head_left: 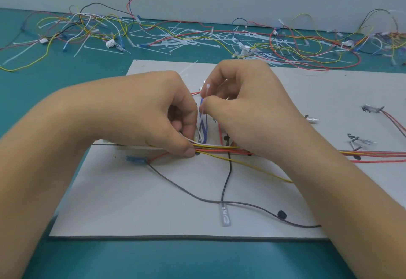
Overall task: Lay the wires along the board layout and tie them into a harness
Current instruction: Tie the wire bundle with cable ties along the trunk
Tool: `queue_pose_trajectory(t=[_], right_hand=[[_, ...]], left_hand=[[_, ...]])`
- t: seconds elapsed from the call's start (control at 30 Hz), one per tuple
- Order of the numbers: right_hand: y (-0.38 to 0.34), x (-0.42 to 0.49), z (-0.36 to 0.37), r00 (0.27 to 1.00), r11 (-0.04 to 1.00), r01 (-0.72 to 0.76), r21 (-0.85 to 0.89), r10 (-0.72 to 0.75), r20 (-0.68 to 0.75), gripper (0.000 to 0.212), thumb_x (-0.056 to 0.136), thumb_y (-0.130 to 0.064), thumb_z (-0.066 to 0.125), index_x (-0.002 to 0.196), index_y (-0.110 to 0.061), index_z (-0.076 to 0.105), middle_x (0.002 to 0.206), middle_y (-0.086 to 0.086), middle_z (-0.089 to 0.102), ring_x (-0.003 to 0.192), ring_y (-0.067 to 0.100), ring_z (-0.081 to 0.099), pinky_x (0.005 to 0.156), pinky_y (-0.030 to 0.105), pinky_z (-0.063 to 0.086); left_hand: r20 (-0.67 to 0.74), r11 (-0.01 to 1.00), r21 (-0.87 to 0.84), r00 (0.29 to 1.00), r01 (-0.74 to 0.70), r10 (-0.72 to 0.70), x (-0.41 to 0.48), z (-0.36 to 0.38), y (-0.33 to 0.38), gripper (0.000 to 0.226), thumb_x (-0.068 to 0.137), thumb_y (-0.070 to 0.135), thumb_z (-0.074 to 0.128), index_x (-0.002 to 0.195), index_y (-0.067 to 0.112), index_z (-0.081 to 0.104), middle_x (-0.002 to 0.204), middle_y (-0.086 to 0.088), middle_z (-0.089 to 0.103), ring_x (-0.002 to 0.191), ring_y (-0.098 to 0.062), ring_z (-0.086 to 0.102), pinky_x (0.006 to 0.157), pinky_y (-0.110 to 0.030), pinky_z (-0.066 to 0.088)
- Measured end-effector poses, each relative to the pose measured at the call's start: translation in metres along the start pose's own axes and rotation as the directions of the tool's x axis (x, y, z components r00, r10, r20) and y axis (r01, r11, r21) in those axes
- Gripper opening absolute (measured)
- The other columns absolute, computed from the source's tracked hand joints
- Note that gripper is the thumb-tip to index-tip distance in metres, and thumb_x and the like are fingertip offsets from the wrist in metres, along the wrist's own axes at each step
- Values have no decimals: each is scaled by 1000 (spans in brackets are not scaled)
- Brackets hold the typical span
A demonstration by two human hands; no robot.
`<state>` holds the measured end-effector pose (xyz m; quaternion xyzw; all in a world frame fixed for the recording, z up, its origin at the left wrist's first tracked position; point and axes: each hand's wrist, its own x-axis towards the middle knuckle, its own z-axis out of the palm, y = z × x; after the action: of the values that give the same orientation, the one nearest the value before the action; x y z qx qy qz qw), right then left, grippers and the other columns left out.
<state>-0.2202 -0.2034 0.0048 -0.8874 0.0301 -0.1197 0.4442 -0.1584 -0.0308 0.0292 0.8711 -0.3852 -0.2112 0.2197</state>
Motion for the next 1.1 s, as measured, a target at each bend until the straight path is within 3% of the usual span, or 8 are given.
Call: queue_pose_trajectory(t=[0.5, 0.87, 1.1], right_hand=[[-1, 2, -3, 998, 996, 69, 50, -69, -9, 15, 80, -7, 69, 77, -22, 66, 73, 1, 71, 46, 2, 47, 45, 17, 37], [-1, -2, 2, 1000, 1000, 23, 10, -23, 13, 12, 82, -13, 65, 79, -25, 66, 74, -3, 75, 61, 9, 64, 56, 27, 52], [-2, -2, 1, 1000, 1000, -6, 31, 6, 15, 13, 81, -11, 64, 80, -24, 67, 72, -1, 74, 50, 6, 58, 52, 23, 45]], left_hand=[[-2, 999, 32, 1000, -6, 6, 0, -1, -2, 20, 65, 49, 86, 79, 37, 77, 63, 11, 64, 52, 0, 53, 59, -33, 53], [-17, 1000, 24, 1000, -1, 1, 0, 0, 0, 18, 64, 46, 86, 76, 36, 76, 61, 11, 62, 50, -1, 52, 60, -32, 51], [-16, 1000, 29, 1000, 3, -3, 0, -1, -1, 19, 65, 46, 89, 76, 37, 76, 61, 12, 62, 50, 0, 52, 59, -31, 51]])
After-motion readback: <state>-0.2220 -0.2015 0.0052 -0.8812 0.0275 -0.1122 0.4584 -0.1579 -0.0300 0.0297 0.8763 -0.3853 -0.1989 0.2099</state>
